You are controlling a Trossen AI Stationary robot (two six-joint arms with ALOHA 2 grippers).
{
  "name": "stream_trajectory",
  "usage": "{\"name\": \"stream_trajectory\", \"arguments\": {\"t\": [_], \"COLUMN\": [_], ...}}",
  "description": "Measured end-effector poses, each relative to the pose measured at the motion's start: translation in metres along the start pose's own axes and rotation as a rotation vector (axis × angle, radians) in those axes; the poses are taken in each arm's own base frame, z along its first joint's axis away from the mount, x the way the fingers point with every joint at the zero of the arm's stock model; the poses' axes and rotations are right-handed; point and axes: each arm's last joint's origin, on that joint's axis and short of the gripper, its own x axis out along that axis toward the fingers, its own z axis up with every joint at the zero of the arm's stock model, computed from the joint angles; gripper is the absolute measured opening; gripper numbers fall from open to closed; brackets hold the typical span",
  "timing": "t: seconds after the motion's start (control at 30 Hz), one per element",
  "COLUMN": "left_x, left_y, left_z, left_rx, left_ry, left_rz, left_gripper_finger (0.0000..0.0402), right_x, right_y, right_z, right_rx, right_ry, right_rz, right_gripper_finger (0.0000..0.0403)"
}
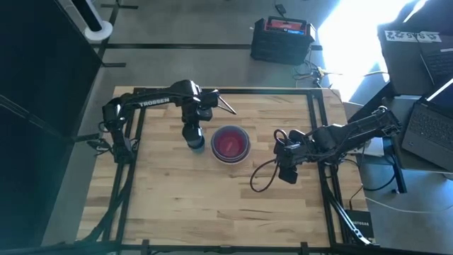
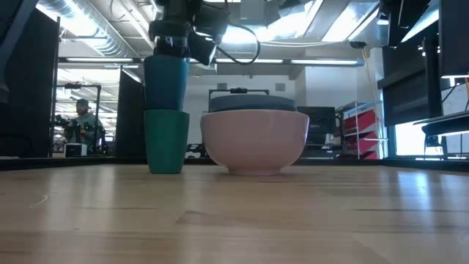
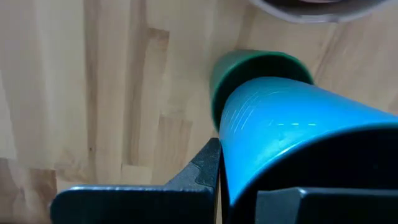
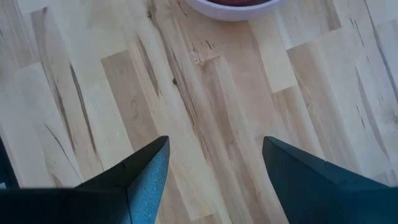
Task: Nest bowls inside each other
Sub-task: Stack the blue cup on top of the green cup, then return to Home Position
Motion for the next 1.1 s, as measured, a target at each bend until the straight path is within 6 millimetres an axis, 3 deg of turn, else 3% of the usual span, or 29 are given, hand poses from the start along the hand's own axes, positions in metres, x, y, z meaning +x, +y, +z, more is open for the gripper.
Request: {"name": "stream_trajectory", "arguments": {"t": [0.43, 0.7, 0.8, 0.87, 0.93, 1.03, 1.1], "left_x": [0.001, -0.003, -0.021, -0.043, -0.068, -0.100, -0.109], "left_y": [0.001, -0.003, -0.012, -0.028, -0.046, -0.071, -0.078], "left_z": [0.003, -0.002, -0.010, -0.019, -0.036, -0.072, -0.095], "left_rx": [0.012, 0.027, 0.024, 0.054, 0.082, 0.095, 0.082], "left_ry": [-0.037, 0.016, 0.018, -0.059, -0.150, -0.291, -0.342], "left_rz": [-0.003, -0.013, -0.010, 0.001, 0.006, 0.006, 0.011], "left_gripper_finger": [0.0022, 0.0080, 0.0080, 0.0056, 0.0018, 0.0003, 0.0002], "right_x": [0.000, 0.000, -0.001, -0.006, -0.014, -0.025, -0.024], "right_y": [0.000, 0.000, -0.001, -0.001, -0.004, -0.009, -0.014], "right_z": [0.000, 0.000, -0.001, -0.004, -0.008, -0.010, 0.000], "right_rx": [-0.022, -0.025, -0.026, -0.040, -0.059, -0.044, -0.052], "right_ry": [0.000, 0.000, -0.002, -0.015, -0.050, -0.119, -0.173], "right_rz": [0.000, -0.001, 0.001, 0.015, 0.027, 0.060, 0.114], "right_gripper_finger": [0.0243, 0.0243, 0.0243, 0.0232, 0.0197, 0.0098, 0.0080]}}
